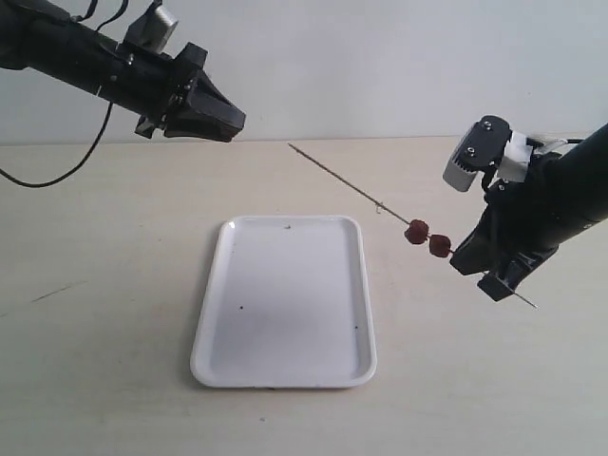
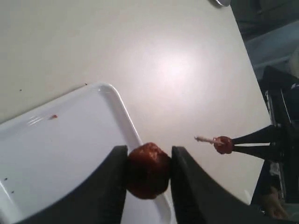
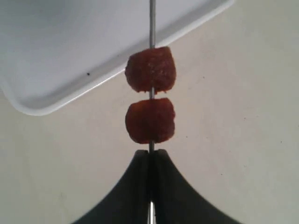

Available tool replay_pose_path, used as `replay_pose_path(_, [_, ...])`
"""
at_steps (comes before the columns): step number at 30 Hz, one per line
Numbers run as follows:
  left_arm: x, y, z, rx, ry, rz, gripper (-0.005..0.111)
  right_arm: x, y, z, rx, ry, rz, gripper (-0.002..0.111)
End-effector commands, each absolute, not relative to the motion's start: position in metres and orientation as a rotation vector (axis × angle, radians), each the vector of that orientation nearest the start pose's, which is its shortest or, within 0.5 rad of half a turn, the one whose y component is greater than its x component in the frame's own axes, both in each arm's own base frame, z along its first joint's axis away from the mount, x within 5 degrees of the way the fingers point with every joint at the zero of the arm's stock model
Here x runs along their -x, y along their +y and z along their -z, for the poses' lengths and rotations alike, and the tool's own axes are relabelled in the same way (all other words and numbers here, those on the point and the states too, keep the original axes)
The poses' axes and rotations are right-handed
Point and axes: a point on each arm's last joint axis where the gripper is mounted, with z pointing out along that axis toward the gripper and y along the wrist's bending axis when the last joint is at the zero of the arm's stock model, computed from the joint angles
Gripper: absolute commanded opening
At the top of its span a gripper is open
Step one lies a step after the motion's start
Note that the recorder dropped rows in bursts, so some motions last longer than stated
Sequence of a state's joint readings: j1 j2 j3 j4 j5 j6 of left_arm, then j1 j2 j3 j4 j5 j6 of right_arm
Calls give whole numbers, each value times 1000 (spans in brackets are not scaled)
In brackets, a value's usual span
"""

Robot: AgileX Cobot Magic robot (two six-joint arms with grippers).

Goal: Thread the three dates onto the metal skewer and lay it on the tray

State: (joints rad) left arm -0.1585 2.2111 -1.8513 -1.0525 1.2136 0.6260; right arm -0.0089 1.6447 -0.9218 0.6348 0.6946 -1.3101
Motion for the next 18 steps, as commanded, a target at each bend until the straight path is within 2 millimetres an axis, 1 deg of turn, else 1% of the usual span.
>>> replay_pose_path(1, [-447,-150,-242,-514,2441,1356,32,-303,36,-186,1231,2343,-364,0])
replay_pose_path(4, [-446,-156,-242,-514,2445,1373,32,-307,41,-183,1235,2280,-413,0])
replay_pose_path(7, [-444,-160,-242,-521,2447,1379,32,-310,42,-179,1217,2273,-428,0])
replay_pose_path(15, [-444,-162,-242,-497,2462,1390,32,-314,39,-178,1148,2302,-386,0])
replay_pose_path(18, [-444,-162,-242,-497,2462,1390,30,-315,39,-178,1142,2301,-372,0])
